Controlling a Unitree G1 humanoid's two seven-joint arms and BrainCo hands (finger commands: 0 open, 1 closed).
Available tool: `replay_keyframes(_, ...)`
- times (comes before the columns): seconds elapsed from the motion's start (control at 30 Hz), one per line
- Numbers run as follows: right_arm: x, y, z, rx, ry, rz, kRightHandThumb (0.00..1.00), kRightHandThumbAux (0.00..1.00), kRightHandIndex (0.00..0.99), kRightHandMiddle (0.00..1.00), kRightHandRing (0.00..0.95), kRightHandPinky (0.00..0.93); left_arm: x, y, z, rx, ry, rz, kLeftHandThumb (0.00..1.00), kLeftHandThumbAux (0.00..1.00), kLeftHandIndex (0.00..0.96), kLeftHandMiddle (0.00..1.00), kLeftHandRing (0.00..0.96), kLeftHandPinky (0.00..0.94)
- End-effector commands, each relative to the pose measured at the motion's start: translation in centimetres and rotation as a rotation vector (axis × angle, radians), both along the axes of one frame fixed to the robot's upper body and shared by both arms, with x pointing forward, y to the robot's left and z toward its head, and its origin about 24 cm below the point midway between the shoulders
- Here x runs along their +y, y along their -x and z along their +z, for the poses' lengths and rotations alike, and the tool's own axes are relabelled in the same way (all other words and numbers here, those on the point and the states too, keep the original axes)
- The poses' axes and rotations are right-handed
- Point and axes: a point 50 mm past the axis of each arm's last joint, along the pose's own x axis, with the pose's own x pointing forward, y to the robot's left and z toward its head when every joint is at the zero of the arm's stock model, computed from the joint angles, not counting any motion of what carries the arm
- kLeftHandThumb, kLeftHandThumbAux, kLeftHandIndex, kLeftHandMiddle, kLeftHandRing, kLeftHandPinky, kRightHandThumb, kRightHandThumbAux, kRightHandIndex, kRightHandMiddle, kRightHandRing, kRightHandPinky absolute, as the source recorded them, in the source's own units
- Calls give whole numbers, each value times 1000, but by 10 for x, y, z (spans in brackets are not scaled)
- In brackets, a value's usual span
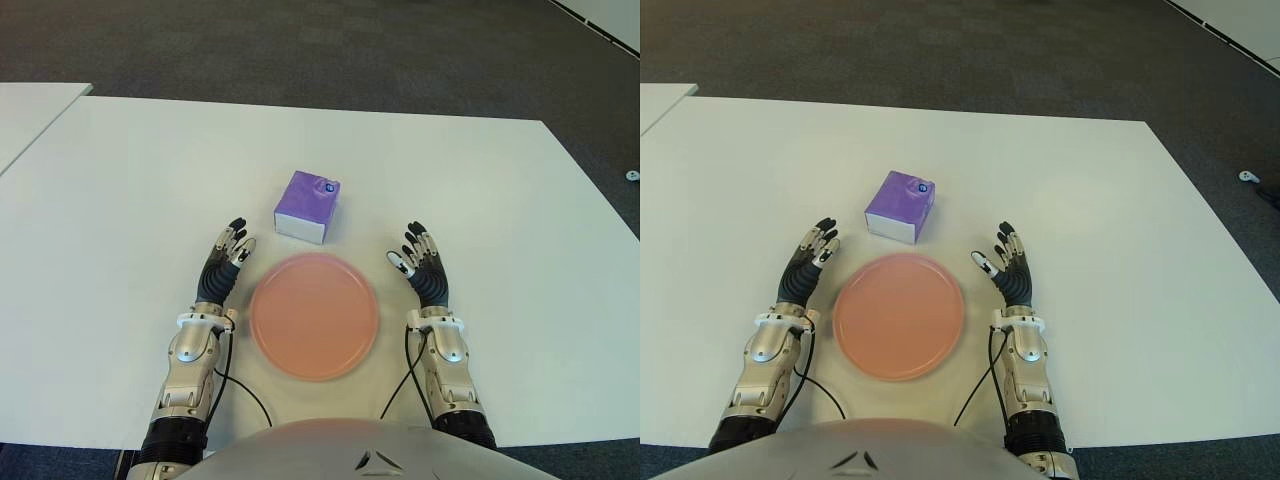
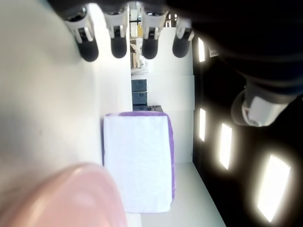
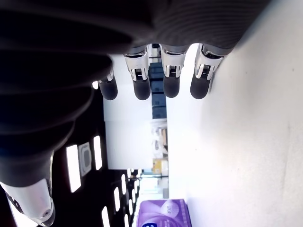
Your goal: Put the tissue paper into the plate.
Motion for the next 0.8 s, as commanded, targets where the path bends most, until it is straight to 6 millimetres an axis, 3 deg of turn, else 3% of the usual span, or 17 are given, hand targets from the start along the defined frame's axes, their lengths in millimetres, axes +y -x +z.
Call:
replay_keyframes(0.03, 5, 33, -46, 290, -31, 0, 0, 685, 0, 0, 0, 0, 0, 0, -4, 20, -2, 5, 0, 429, 0, 0, 0, 0)
replay_keyframes(0.5, 7, 32, -45, 295, -37, -6, 0, 674, 0, 0, 0, 0, 37, -18, 1, -14, -134, 109, 0, 444, 0, 0, 0, 0)
replay_keyframes(0.63, 7, 31, -45, 294, -36, -10, 0, 665, 0, 0, 0, 0, 57, -29, 19, -80, -237, 127, 0, 446, 0, 0, 0, 0)
replay_keyframes(0.8, 8, 29, -45, 292, -34, -11, 0, 660, 0, 0, 0, 0, 76, -55, 61, -195, -399, 151, 0, 445, 0, 0, 0, 0)
